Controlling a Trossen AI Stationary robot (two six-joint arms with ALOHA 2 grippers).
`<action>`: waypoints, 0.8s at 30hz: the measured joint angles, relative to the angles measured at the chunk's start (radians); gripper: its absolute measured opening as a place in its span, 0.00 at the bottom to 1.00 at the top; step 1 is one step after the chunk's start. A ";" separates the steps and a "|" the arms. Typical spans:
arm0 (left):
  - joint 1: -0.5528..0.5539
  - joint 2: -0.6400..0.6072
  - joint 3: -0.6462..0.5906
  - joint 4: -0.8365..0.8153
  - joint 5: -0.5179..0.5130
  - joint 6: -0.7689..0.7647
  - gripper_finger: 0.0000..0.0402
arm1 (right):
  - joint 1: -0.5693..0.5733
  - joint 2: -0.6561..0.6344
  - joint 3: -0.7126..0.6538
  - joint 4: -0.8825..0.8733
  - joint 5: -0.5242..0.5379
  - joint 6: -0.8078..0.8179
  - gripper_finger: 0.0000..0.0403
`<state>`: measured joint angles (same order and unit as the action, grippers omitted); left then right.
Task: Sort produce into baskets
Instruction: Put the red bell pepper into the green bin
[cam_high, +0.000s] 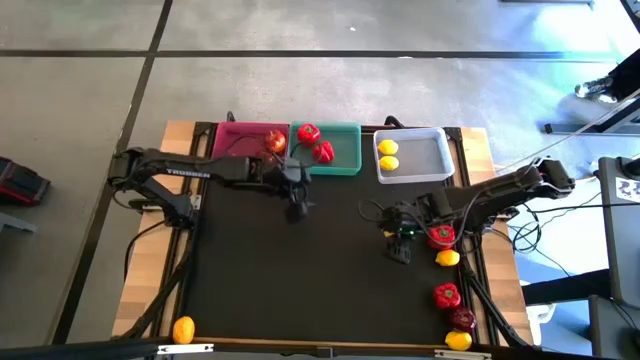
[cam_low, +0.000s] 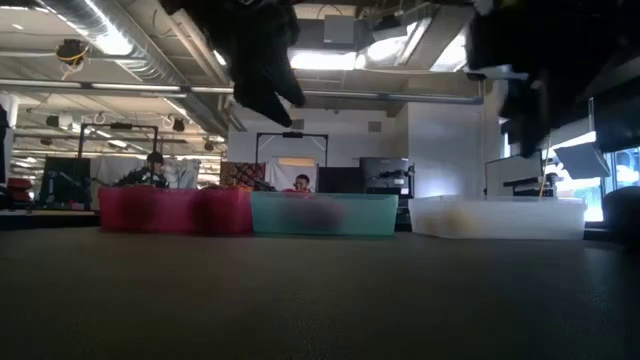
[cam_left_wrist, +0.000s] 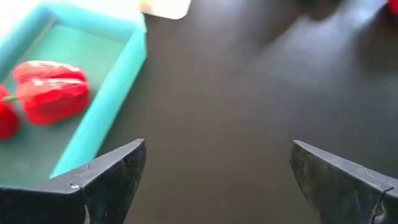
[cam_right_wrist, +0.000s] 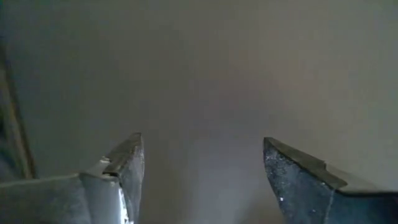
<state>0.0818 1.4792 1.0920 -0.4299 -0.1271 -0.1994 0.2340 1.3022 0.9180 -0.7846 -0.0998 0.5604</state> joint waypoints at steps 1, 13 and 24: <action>-0.010 0.000 -0.013 0.027 0.000 -0.007 0.97 | 0.010 -0.001 0.000 -0.040 0.001 0.026 0.64; -0.042 0.000 -0.072 0.142 0.001 -0.030 0.97 | 0.028 -0.086 -0.001 -0.367 -0.025 0.176 0.64; -0.042 0.000 -0.072 0.203 -0.003 -0.008 0.97 | 0.028 -0.221 -0.001 -0.581 -0.032 0.344 0.64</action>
<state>0.0399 1.4796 1.0203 -0.2271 -0.1301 -0.2075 0.2619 1.0809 0.9173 -1.3652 -0.1316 0.9048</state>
